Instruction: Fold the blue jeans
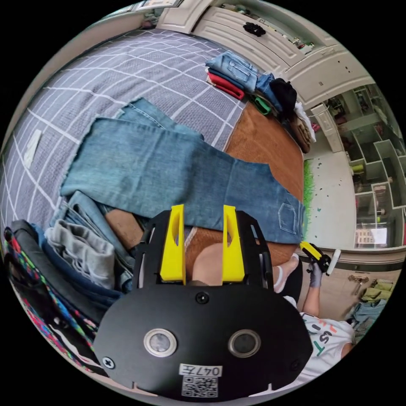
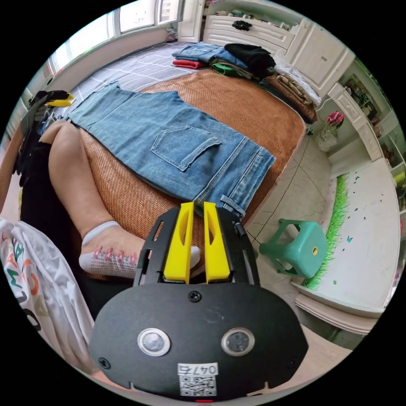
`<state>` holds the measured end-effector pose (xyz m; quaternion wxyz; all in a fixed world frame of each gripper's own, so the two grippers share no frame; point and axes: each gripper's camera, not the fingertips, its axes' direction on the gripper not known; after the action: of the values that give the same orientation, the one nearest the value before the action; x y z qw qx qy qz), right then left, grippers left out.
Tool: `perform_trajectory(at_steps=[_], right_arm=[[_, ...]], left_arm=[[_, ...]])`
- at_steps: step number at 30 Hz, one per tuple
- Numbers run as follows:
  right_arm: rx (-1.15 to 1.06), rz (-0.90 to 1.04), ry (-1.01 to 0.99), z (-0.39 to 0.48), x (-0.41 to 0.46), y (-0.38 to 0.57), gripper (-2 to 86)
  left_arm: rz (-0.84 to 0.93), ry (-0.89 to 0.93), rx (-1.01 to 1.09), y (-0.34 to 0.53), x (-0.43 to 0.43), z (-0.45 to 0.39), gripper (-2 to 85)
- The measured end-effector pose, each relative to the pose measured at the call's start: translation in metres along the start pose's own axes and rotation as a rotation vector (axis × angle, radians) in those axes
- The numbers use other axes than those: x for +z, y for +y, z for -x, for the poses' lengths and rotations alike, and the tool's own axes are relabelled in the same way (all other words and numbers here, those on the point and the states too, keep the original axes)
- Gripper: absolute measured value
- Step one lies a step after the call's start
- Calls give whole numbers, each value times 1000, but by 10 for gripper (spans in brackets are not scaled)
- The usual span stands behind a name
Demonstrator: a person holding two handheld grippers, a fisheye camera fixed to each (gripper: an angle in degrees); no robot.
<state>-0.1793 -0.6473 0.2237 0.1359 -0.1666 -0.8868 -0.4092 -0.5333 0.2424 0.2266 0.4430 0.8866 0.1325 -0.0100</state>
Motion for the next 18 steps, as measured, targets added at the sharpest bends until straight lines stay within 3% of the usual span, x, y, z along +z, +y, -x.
perform_trajectory(at_steps=[6,18], right_arm=[[-57,-16,64,-12,2,1,4],[-277,90,74,-31,25,16,5]], left_arm=[[9,49,-25,36,26,23,137],[-55,98,-272,87,70,96,183]])
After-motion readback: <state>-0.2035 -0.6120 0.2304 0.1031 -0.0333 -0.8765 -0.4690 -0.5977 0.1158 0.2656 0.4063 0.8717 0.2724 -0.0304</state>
